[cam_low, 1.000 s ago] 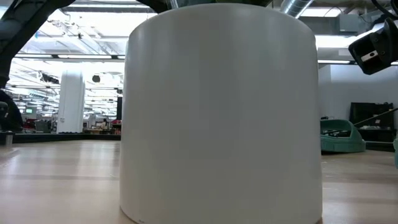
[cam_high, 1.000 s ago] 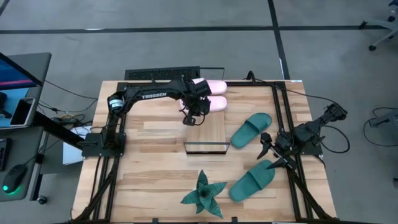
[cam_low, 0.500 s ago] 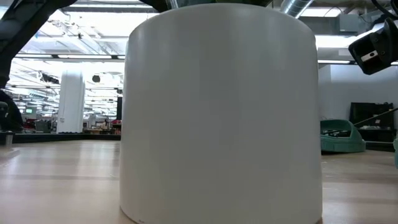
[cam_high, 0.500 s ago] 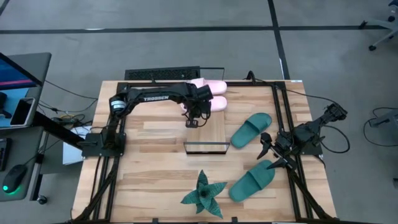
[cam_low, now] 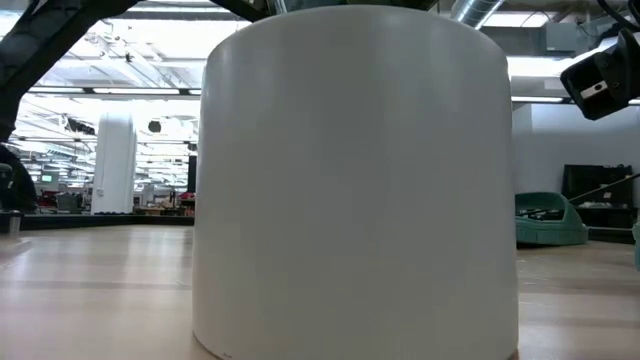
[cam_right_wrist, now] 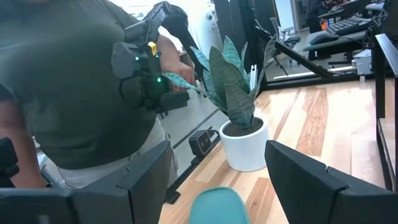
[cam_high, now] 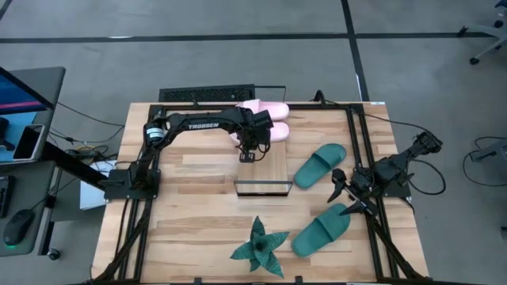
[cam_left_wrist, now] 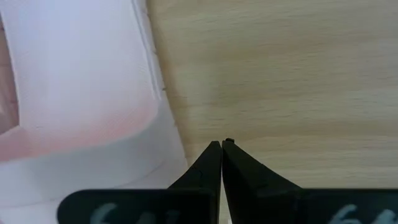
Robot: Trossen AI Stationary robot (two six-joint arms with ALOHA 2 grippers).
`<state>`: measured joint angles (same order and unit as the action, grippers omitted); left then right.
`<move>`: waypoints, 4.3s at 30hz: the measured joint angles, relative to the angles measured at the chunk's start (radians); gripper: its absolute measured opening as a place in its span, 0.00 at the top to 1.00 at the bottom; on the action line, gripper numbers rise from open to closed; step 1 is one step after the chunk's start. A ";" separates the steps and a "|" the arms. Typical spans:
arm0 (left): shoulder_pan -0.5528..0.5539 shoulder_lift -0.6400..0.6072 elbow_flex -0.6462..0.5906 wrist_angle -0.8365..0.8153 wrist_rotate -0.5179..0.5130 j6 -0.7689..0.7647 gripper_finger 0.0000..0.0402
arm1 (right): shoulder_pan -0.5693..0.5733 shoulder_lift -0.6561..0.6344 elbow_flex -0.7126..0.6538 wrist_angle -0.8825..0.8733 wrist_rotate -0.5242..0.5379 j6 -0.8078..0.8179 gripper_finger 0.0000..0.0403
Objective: Pick and place slides into the shelf
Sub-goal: Put the pink slipper on the shelf
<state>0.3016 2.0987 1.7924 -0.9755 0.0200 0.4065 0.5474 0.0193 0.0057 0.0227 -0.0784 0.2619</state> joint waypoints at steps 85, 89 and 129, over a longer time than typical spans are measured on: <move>0.050 0.031 0.000 0.063 -0.070 0.045 1.00 | 0.000 0.000 0.000 0.000 0.000 0.000 0.37; 0.048 0.031 0.000 0.049 -0.070 0.045 1.00 | 0.000 0.000 0.000 0.000 0.000 0.000 0.37; 0.048 0.029 0.093 0.049 -0.060 0.051 1.00 | 0.000 0.000 0.000 0.000 0.000 0.000 0.37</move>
<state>0.3500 2.1281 1.8851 -0.9260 -0.0399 0.4580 0.5473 0.0193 0.0057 0.0223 -0.0787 0.2619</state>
